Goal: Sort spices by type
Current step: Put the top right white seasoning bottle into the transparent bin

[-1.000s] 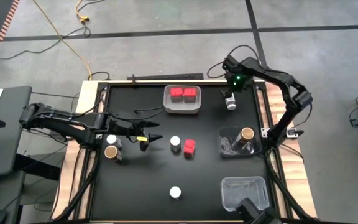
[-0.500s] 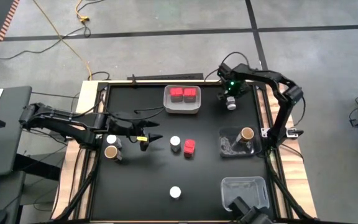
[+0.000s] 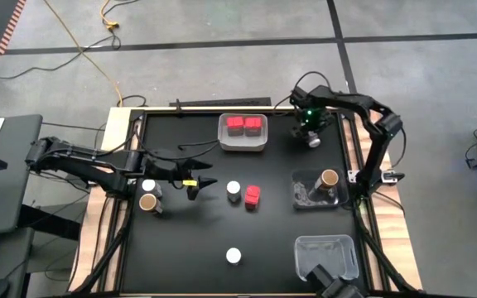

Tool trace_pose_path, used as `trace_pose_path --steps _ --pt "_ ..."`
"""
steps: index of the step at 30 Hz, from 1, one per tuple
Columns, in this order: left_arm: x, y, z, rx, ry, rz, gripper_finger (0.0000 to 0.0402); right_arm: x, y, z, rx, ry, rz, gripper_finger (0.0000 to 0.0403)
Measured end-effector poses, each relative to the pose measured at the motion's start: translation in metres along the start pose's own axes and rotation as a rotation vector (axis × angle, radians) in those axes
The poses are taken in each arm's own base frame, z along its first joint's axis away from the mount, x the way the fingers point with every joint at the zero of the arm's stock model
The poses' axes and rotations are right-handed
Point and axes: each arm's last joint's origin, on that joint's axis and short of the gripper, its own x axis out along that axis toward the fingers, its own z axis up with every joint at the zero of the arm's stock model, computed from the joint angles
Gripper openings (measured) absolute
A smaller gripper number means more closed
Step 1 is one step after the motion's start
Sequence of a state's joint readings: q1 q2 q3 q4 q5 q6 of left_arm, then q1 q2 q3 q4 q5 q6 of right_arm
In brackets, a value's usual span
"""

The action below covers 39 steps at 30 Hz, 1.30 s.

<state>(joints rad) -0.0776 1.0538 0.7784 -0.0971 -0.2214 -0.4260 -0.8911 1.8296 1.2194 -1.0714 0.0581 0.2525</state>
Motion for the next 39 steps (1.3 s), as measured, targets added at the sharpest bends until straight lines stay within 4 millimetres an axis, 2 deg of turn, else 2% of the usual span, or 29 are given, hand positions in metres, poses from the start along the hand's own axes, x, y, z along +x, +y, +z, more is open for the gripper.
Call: trace_pose_path --steps 4,9,13,17,21,28,32,39 --pt "0.000 0.002 0.002 -0.001 -0.047 0.066 0.0290 -0.036 -0.002 -0.019 -0.046 -0.053 0.015 0.0217" --pt "0.000 0.005 0.012 0.047 -0.116 0.104 0.0290 -0.104 -0.003 -0.054 -0.092 -0.206 0.075 0.0217" --pt "0.001 0.000 0.036 0.141 -0.161 0.117 0.0290 -0.152 0.000 -0.087 -0.126 -0.326 0.197 0.0217" --pt "0.010 -0.016 0.070 0.330 -0.190 0.125 0.0290 -0.183 0.014 -0.118 -0.191 -0.405 0.317 0.0217" --pt "0.031 -0.032 0.100 0.524 -0.099 0.161 0.0290 -0.194 0.034 -0.143 -0.275 -0.418 0.398 0.0217" --pt "0.077 -0.058 0.147 0.883 0.048 0.226 0.0290 -0.195 0.070 -0.174 -0.456 -0.352 0.479 0.0217" --pt "0.107 -0.069 0.156 1.097 0.123 0.250 0.0290 -0.198 0.081 -0.184 -0.507 -0.369 0.521 0.0217" --pt "0.140 -0.083 0.147 1.338 0.199 0.270 0.0290 -0.205 0.081 -0.191 -0.516 -0.404 0.604 0.0217"
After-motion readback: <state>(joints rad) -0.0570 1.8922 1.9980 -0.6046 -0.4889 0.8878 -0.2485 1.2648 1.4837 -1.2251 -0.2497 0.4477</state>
